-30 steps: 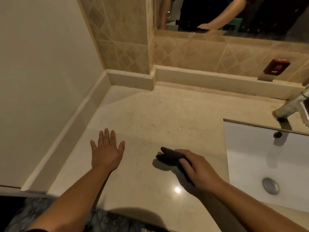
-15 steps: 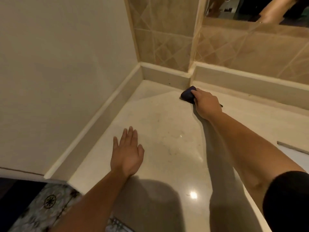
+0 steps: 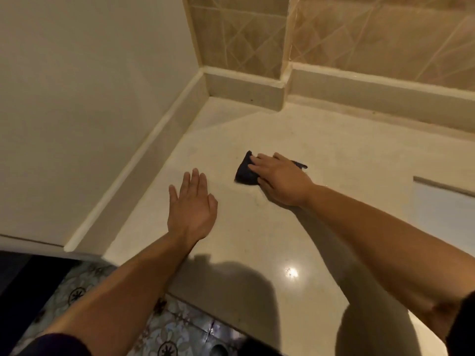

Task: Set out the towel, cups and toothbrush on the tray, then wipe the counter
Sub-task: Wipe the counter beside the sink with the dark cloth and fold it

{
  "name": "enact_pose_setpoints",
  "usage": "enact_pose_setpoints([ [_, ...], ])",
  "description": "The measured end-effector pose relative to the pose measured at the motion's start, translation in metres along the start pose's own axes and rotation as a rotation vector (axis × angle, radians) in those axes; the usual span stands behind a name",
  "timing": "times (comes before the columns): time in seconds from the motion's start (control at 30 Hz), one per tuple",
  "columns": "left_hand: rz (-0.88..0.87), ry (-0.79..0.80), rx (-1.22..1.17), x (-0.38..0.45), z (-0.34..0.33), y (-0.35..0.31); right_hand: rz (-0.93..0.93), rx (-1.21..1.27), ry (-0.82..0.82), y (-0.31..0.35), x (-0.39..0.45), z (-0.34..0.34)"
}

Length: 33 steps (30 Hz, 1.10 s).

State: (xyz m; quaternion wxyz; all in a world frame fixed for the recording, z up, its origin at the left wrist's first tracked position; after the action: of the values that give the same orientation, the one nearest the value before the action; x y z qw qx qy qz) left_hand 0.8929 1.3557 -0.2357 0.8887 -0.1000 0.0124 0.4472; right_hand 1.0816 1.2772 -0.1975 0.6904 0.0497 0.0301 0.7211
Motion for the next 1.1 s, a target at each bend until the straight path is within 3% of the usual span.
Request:
enact_pose_setpoints([
  [0.13, 0.002, 0.022, -0.017, 0.0, -0.001, 0.0, 0.053, 0.104, -0.047, 0.09, -0.089, 0.0],
  [0.27, -0.026, 0.024, -0.028, -0.002, 0.003, -0.003, 0.083, 0.206, 0.017, 0.174, -0.172, -0.014],
  [0.5, -0.025, 0.052, -0.046, -0.008, 0.009, -0.008, 0.012, 0.631, 0.09, 0.228, -0.234, -0.012],
  [0.57, -0.026, 0.054, -0.053, -0.01, 0.01, -0.009, -0.226, 0.898, 0.074, 0.22, -0.243, -0.014],
  [0.67, -0.023, 0.051, -0.061, -0.012, 0.01, -0.01, -0.687, 1.729, 0.05, 0.202, -0.249, -0.021],
  [0.73, -0.023, 0.055, -0.057, -0.012, 0.01, -0.01, -0.844, 2.168, -0.048, 0.183, -0.245, -0.024],
  [0.8, -0.016, 0.057, -0.058, -0.011, 0.009, -0.009, -0.889, 2.319, -0.17, 0.146, -0.232, -0.013],
  [0.9, -0.009, 0.06, -0.046, -0.011, 0.006, -0.009, -0.879, 2.258, -0.362, 0.06, -0.205, 0.018],
  [1.0, -0.002, 0.046, -0.043, -0.01, 0.005, -0.006, -0.811, 1.95, -0.566, -0.04, -0.174, 0.061],
  [1.1, 0.004, 0.039, -0.033, -0.009, 0.004, -0.006, -0.775, 1.586, -0.63, -0.13, -0.146, 0.094],
])
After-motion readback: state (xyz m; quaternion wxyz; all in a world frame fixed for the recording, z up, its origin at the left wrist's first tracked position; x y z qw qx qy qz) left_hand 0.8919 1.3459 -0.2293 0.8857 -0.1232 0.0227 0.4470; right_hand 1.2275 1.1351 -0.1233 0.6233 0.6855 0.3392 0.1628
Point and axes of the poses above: each hand's wrist, its own x-axis towards the middle knuckle, its own z-axis out of the back of the hand, y = z × x, the point moved 8 cm from there along x, towards the middle knuckle, and after that the axes turned 7 degrees about -x, right-handed, at the moved point
